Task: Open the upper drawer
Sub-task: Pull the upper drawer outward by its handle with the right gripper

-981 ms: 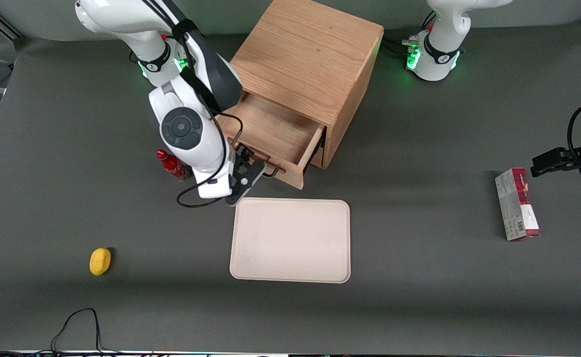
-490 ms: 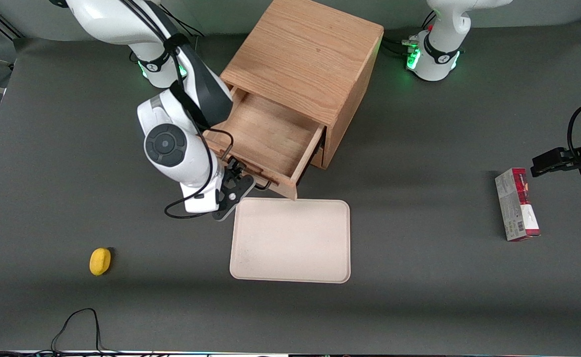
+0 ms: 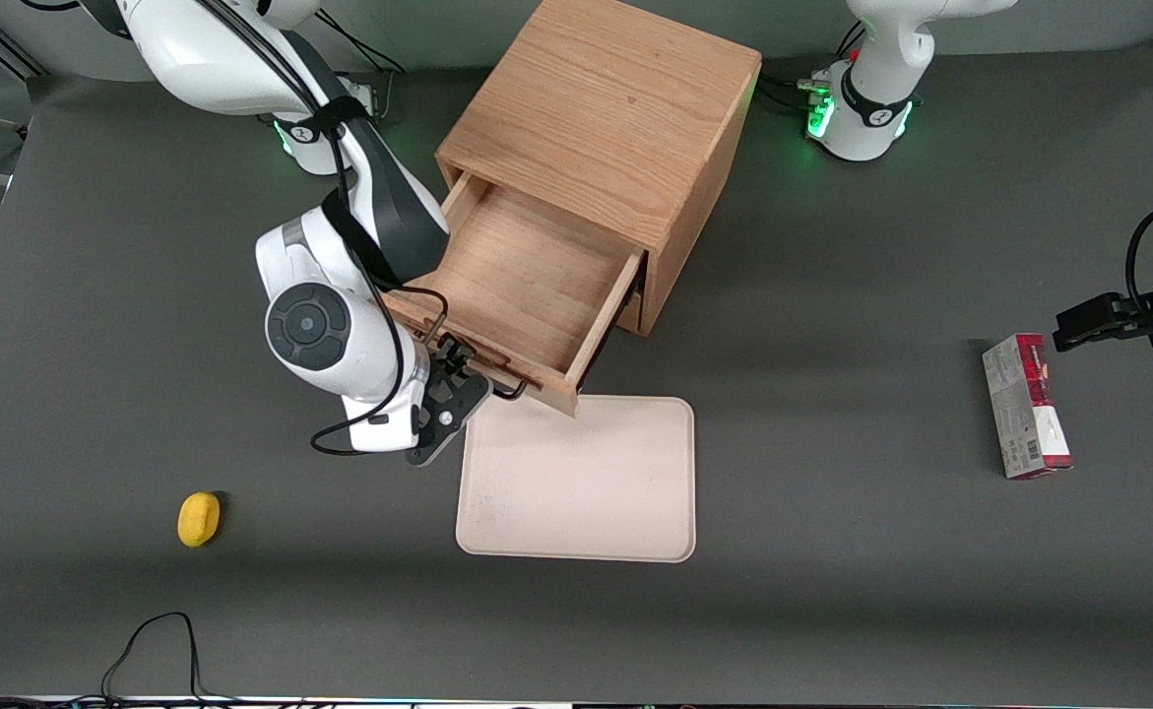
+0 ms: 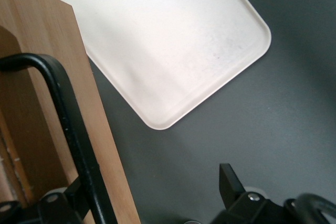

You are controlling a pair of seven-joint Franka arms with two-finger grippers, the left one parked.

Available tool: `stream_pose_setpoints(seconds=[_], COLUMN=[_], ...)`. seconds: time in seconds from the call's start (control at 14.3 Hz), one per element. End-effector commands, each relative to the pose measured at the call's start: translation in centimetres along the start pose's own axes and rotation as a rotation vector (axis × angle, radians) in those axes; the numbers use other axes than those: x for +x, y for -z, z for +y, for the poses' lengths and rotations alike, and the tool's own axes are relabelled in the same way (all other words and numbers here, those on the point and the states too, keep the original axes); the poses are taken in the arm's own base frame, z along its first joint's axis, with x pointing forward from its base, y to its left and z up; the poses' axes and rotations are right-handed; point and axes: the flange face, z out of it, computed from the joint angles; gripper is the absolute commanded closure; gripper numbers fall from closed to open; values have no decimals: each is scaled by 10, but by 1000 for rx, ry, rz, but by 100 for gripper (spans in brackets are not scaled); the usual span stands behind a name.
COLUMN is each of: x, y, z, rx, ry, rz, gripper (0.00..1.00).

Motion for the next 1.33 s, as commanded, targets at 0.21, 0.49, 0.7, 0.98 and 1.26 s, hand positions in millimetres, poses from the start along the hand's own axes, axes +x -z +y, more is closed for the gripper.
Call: stream_pose_setpoints(seconds=[0.21,0.49,0.7,0.98,1.26], x=[4,3,3,1,-15], y=[8,10,12,38,93], z=[19,35,40,38,43], rx=[-5,-9,-12,-15,-14], ry=[1,-19,-24,-38,-52], rz=[8,20,27,41,33], gripper=[0,0,0,0,0])
